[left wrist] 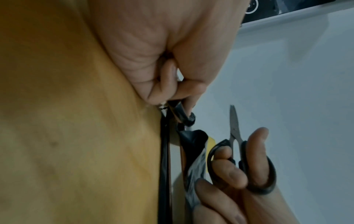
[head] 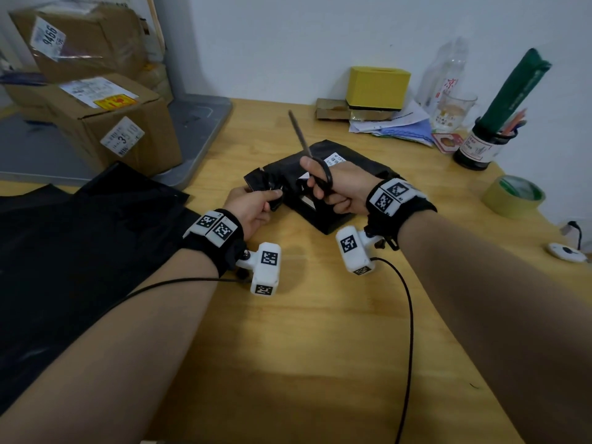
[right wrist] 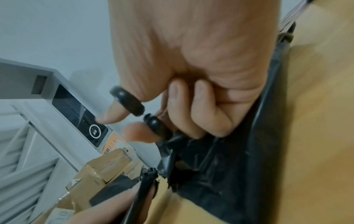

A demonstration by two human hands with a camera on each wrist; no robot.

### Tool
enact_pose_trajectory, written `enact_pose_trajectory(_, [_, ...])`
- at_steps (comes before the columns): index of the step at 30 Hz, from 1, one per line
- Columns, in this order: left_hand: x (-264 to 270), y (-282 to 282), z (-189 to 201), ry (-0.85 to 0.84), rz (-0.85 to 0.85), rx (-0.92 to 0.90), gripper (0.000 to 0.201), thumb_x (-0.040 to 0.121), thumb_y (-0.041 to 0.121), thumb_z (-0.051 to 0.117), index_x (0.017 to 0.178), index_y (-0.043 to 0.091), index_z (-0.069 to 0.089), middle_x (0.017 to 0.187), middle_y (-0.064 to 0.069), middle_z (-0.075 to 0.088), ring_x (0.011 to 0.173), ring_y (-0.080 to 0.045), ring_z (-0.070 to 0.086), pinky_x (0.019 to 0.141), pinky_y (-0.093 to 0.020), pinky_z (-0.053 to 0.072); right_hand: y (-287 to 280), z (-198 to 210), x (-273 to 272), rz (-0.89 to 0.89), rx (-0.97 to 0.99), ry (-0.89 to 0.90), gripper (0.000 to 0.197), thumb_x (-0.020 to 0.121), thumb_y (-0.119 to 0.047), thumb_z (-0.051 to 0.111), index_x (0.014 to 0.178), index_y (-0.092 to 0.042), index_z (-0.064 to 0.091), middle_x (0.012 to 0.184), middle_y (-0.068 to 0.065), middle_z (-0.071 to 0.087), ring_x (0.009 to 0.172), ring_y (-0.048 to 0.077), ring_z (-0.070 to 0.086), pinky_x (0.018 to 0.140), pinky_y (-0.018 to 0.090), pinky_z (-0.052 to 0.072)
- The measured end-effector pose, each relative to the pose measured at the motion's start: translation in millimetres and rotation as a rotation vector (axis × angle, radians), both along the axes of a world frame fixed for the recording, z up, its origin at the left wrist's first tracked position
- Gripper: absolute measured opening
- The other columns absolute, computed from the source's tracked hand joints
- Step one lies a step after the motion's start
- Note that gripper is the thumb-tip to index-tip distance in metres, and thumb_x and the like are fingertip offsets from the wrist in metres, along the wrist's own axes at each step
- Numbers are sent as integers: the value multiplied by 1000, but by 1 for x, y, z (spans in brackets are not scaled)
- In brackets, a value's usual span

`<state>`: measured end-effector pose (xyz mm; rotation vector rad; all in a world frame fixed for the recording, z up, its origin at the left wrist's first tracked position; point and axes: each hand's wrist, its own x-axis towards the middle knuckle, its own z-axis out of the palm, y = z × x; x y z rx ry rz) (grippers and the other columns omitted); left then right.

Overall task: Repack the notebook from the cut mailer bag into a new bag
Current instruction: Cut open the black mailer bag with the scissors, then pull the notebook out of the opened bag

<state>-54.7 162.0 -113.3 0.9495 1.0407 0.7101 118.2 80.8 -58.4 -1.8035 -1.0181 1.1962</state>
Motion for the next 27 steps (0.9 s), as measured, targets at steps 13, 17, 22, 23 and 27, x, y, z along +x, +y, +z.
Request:
enact_pose_trajectory(13, [9, -51, 33, 107, 132, 31, 24, 81, 22, 78, 97, 16, 61, 43, 3, 46, 39, -10, 36, 40, -16, 18, -84, 18, 30, -530, -48, -69, 20, 100, -15, 51, 120, -11, 50, 79, 8, 59, 56, 21, 56, 49, 22, 34])
enact_pose_trajectory(17, [13, -69, 38, 107, 62, 29, 23, 82, 19, 76, 98, 16, 60, 38, 8, 48, 33, -4, 42, 39, -15, 19, -105, 24, 33, -506, -134, -69, 34, 99, -18, 55, 131, -8, 45, 96, 16, 53, 64, 26, 66, 50, 24, 40])
enact_pose_trajectory(22, [12, -82, 43, 87, 16, 26, 26, 82, 16, 77, 102, 17, 60, 59, 4, 57, 39, -3, 47, 39, -15, 19, -118, 35, 25, -471, -169, -45, 36, 102, -22, 56, 131, -3, 45, 91, 20, 58, 83, 31, 66, 58, 32, 45])
enact_pose_trajectory(23, [11, -84, 44, 85, 8, 28, 28, 82, 15, 77, 103, 17, 60, 64, 3, 58, 41, -3, 47, 39, -15, 20, -120, 36, 23, -453, -177, -48, 37, 102, -23, 57, 131, -3, 45, 97, 20, 59, 81, 30, 67, 58, 32, 45])
enact_pose_trajectory(27, [6, -90, 47, 96, -46, 72, 29, 82, 14, 79, 105, 15, 61, 78, 1, 59, 47, -4, 45, 40, -16, 21, -120, 39, 18, -365, -155, -38, 28, 99, -34, 62, 112, -9, 61, 109, 8, 67, 68, 20, 63, 56, 24, 39])
